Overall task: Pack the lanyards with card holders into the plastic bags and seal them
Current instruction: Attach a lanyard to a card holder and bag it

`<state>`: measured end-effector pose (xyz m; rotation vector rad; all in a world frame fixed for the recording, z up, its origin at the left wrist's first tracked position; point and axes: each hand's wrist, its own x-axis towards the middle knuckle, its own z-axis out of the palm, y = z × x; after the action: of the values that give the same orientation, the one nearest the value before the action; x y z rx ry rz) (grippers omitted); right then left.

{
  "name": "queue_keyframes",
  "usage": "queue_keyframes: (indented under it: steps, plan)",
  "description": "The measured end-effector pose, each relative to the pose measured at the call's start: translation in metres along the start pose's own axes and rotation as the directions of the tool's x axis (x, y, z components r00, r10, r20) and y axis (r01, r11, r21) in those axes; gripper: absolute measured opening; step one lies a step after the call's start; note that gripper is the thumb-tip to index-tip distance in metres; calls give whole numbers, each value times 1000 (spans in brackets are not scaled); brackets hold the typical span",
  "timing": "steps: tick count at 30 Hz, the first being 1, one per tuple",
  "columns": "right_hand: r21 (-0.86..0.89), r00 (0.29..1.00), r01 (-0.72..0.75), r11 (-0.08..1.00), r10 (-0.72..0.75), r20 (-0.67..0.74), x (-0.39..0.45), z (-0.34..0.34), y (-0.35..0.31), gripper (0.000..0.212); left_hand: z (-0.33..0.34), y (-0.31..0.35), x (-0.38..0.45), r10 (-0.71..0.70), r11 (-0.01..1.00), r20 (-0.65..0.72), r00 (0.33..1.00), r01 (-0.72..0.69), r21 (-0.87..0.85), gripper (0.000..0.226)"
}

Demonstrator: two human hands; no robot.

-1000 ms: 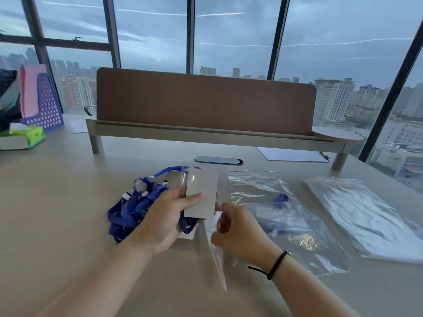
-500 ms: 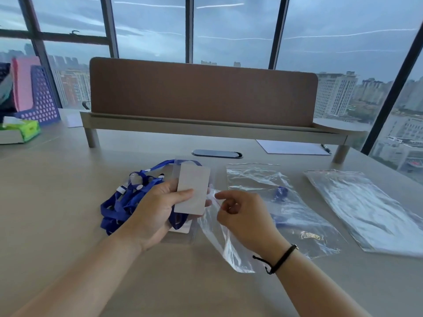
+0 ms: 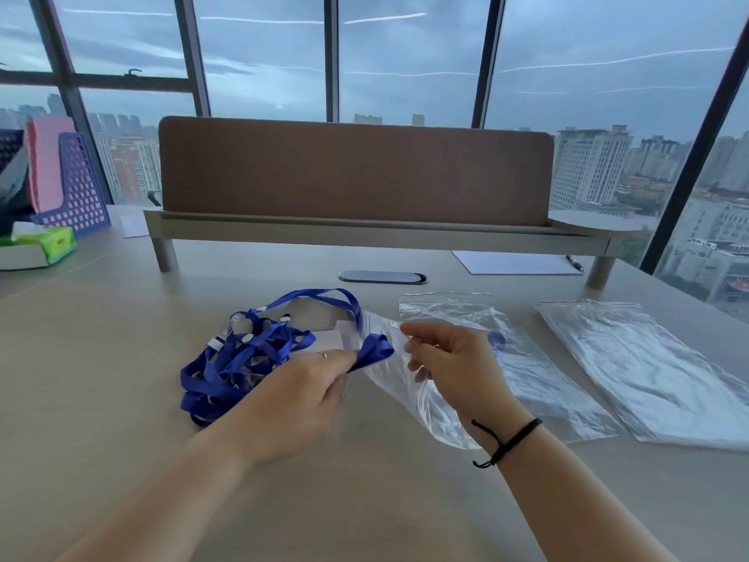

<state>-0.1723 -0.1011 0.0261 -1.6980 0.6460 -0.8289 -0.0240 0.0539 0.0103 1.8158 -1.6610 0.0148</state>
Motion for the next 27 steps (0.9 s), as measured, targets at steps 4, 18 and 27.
queue_keyframes:
  steps: [4, 18, 27]
  plan:
    - [-16, 999, 14, 1000, -13, 37, -1, -6, -5, 37, -2, 9, -1, 164, 913, -10, 986, -148, 381, 32]
    - [-336, 928, 341, 878, -258, 269, -21, -1, -18, 30, 29, 33, 10, 325, 694, 177, 929, -362, 622, 29]
    - [-269, 883, 453, 850, -386, 267, -22, 4, -17, 24, 31, 44, 24, -4, 683, 145, 989, -103, 723, 24]
